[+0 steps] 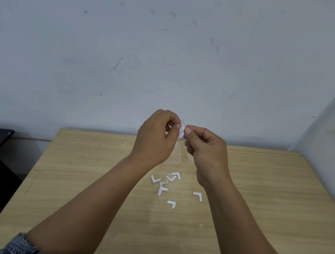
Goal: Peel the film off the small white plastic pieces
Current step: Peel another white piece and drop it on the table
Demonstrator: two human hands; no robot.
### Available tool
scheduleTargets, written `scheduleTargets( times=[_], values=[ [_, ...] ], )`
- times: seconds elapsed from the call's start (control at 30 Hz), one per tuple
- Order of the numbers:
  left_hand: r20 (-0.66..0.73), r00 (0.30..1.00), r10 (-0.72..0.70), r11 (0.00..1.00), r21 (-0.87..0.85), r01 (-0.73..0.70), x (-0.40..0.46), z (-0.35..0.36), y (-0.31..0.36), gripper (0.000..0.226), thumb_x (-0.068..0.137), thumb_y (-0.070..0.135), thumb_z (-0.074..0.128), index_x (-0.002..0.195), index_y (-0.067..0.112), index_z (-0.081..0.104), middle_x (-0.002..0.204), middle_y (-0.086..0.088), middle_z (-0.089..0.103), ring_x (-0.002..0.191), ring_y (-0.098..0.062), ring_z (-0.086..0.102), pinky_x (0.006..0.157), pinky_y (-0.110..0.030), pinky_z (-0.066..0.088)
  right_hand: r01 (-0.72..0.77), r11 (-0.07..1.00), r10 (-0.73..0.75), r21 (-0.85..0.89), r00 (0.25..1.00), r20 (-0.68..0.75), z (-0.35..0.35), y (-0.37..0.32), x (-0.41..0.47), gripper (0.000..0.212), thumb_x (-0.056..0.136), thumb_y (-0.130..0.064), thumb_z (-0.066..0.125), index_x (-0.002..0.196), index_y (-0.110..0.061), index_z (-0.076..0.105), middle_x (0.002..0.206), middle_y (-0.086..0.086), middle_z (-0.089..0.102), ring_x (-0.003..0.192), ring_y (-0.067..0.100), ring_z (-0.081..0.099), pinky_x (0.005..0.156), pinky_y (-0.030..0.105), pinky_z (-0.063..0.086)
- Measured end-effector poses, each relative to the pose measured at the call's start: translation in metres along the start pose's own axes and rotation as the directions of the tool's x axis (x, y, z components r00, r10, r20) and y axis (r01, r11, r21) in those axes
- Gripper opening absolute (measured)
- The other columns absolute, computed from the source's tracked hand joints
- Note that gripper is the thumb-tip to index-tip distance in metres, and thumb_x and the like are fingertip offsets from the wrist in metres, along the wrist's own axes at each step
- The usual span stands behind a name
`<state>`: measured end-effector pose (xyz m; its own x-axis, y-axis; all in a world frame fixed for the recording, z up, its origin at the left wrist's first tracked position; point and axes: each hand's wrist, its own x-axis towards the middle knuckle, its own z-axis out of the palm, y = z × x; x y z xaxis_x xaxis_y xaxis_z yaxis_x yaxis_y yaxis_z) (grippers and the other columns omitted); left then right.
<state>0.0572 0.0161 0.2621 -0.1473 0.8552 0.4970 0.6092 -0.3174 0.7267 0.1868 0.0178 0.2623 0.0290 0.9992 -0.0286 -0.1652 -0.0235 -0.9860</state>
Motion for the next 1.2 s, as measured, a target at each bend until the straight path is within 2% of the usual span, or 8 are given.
scheduleTargets(
  times=[0.17,0.33,0.53,0.6,0.73,0.9,1.03,1.2],
  values=[
    [0.044,0.999,-0.001,0.999,-0.037,0.003,-0.003,0.004,-0.005,0.009,0.092,0.011,0.057,0.089,0.020,0.057,0.088,0.007,0.059,0.078,-0.003,0.053,0.069,-0.016,0.041,-0.058,0.995,0.059,0.084,0.998,-0.010,-0.002,0.001,0.007,0.004,0.089,-0.016,0.072,0.090,-0.015,0.075,0.073,-0.003,0.068,0.065,0.009,0.054,0.067,0.025,0.050],
    [0.107,0.993,-0.053,0.991,-0.119,0.066,-0.005,0.003,-0.008,0.009,0.095,0.009,0.053,0.089,0.016,0.056,0.083,0.008,0.057,0.075,-0.005,0.050,0.066,-0.013,0.039,-0.127,0.979,0.126,0.161,0.992,0.016,-0.003,0.006,0.012,0.008,0.090,-0.015,0.071,0.096,-0.012,0.074,0.075,-0.001,0.066,0.066,0.009,0.055,0.066,0.023,0.050],
    [0.154,0.985,-0.083,0.983,-0.150,0.106,-0.015,0.005,-0.016,0.010,0.098,0.009,0.048,0.090,0.016,0.051,0.079,-0.002,0.058,0.072,-0.016,0.052,0.062,-0.020,0.040,-0.312,0.925,0.300,0.216,0.950,0.085,-0.002,0.011,0.015,0.005,0.088,-0.010,0.069,0.092,-0.010,0.071,0.068,0.000,0.063,0.062,0.010,0.056,0.061,0.024,0.050],
    [0.156,0.980,-0.121,0.972,-0.183,0.150,-0.019,0.006,-0.018,0.009,0.099,0.011,0.047,0.092,0.016,0.050,0.083,-0.002,0.061,0.079,-0.019,0.059,0.069,-0.026,0.045,-0.337,0.917,0.327,0.214,0.941,0.083,-0.003,0.015,0.017,0.005,0.087,-0.011,0.068,0.091,-0.010,0.071,0.068,-0.001,0.063,0.061,0.009,0.056,0.060,0.024,0.049],
    [0.133,0.963,-0.236,0.924,-0.277,0.264,-0.027,0.011,-0.027,0.010,0.100,0.013,0.043,0.092,0.018,0.048,0.085,0.010,0.062,0.079,-0.007,0.061,0.080,-0.029,0.049,-0.328,0.921,0.327,0.209,0.944,0.040,-0.005,0.027,0.020,0.003,0.087,-0.010,0.070,0.090,-0.011,0.071,0.074,0.000,0.065,0.061,0.009,0.056,0.061,0.024,0.049],
    [0.112,0.903,-0.414,0.807,-0.414,0.421,-0.038,0.025,-0.042,0.017,0.100,0.009,0.043,0.091,0.022,0.051,0.089,0.003,0.063,0.084,-0.009,0.060,0.084,-0.028,0.054,-0.336,0.920,0.346,0.205,0.938,-0.015,-0.011,0.045,0.020,0.002,0.090,-0.011,0.070,0.092,-0.010,0.069,0.075,0.001,0.064,0.061,0.008,0.056,0.060,0.023,0.051],
    [0.142,0.825,-0.547,0.773,-0.293,0.563,-0.052,0.043,-0.075,0.012,0.095,0.013,0.052,0.088,0.021,0.057,0.091,-0.003,0.066,0.078,-0.013,0.059,0.076,-0.029,0.050,-0.365,0.913,0.380,0.182,0.924,-0.052,-0.020,0.063,0.016,0.002,0.090,-0.009,0.069,0.092,-0.010,0.070,0.073,0.001,0.063,0.063,0.010,0.057,0.062,0.025,0.053],
    [0.198,0.708,-0.678,0.709,-0.077,0.701,-0.081,0.065,-0.119,0.011,0.091,0.013,0.059,0.083,0.019,0.063,0.085,0.003,0.066,0.079,-0.015,0.060,0.068,-0.026,0.045,-0.430,0.890,0.445,0.151,0.892,-0.085,-0.034,0.086,0.010,0.002,0.091,-0.009,0.068,0.092,-0.010,0.070,0.072,0.001,0.064,0.065,0.011,0.060,0.065,0.026,0.055]
  ],
)
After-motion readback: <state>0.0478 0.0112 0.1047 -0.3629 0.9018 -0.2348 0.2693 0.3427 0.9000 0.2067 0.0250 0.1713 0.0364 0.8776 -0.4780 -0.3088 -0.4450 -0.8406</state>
